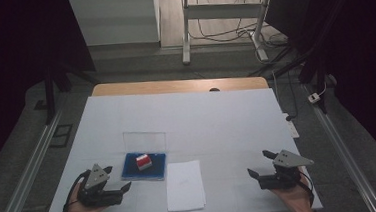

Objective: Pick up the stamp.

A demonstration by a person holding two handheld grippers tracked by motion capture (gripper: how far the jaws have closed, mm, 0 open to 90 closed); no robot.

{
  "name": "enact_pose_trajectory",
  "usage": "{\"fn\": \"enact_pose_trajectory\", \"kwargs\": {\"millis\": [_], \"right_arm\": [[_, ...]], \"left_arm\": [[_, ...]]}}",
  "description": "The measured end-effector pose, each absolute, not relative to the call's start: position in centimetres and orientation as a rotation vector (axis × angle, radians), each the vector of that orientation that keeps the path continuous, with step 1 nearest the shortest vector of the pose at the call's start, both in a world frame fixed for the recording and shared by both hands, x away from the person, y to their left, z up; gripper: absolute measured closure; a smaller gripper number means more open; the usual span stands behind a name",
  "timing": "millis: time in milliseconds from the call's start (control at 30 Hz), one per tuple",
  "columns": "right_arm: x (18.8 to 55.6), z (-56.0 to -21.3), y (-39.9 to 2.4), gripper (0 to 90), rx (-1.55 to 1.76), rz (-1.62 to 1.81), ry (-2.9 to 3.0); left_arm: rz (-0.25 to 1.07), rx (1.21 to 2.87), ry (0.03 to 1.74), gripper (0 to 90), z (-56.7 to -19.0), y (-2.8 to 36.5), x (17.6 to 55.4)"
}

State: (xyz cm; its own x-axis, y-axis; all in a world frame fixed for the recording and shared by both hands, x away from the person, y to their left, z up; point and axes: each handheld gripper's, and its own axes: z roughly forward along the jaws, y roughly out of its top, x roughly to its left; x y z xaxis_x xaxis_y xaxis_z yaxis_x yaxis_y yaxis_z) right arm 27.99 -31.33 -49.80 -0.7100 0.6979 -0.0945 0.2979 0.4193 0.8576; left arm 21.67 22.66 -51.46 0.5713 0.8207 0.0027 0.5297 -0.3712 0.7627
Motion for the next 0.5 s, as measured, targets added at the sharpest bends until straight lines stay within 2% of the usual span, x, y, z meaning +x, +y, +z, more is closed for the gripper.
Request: {"fn": "enact_pose_trajectory", "kwargs": {"millis": [500], "right_arm": [[27.6,-49.9,-31.4,18.6,0.825,1.237,2.231]], "left_arm": [[0.508,2.077,1.041,16.9,-48.8,22.8,22.4]]}}
